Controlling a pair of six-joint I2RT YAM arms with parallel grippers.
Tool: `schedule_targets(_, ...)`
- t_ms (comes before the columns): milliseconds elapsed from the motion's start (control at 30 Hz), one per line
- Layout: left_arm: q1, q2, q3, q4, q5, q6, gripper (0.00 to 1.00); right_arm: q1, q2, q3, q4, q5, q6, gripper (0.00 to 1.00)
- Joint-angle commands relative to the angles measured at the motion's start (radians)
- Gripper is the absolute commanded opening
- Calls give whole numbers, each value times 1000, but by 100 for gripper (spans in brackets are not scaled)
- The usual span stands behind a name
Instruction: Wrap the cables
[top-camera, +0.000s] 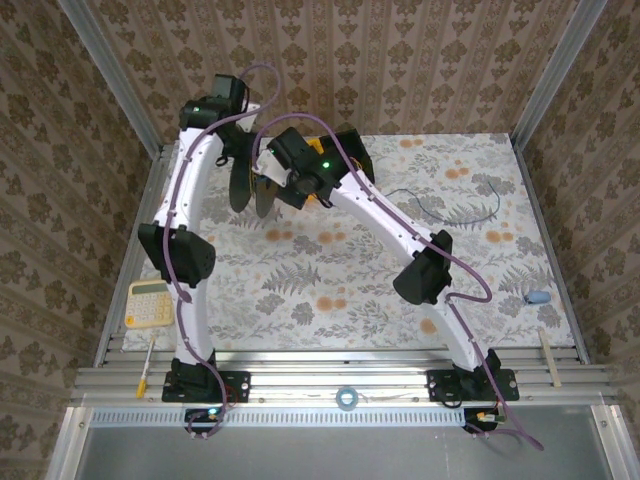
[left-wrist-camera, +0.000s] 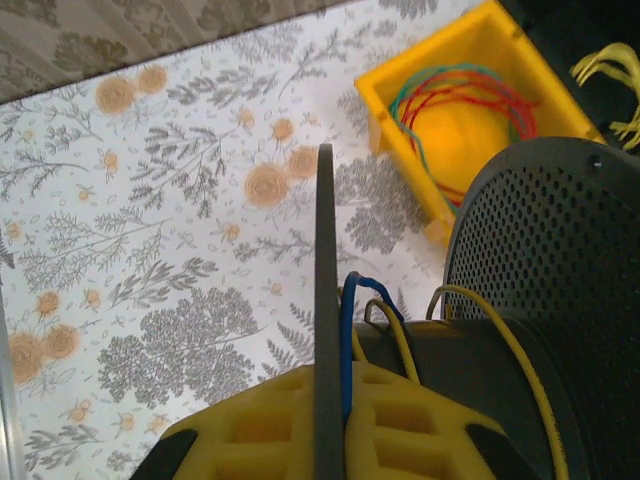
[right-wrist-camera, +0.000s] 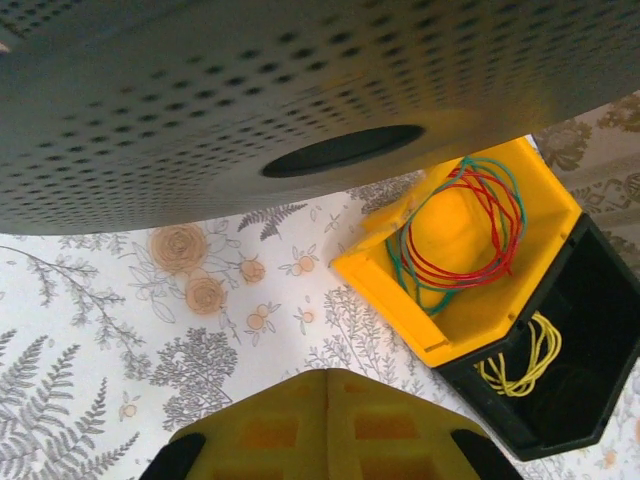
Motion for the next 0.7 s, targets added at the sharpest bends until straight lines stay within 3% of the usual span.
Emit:
schedule_targets(0,-2,-86,-38,4,-56,79,0,-12,-30,61,106,19,-36,0)
schedule_targets(367,-5,-150,-53,-113,15,173,0,-72,-40,58,123,-19,-82,0)
schedule_targets(533,-7,-153,-50,-119,8,167,0,-77,-34,59,123,-32,-53,22)
schedule_targets(667,-9,-152,-32,-119,35,155,0,-78,-32,59,123,-31,-24,30)
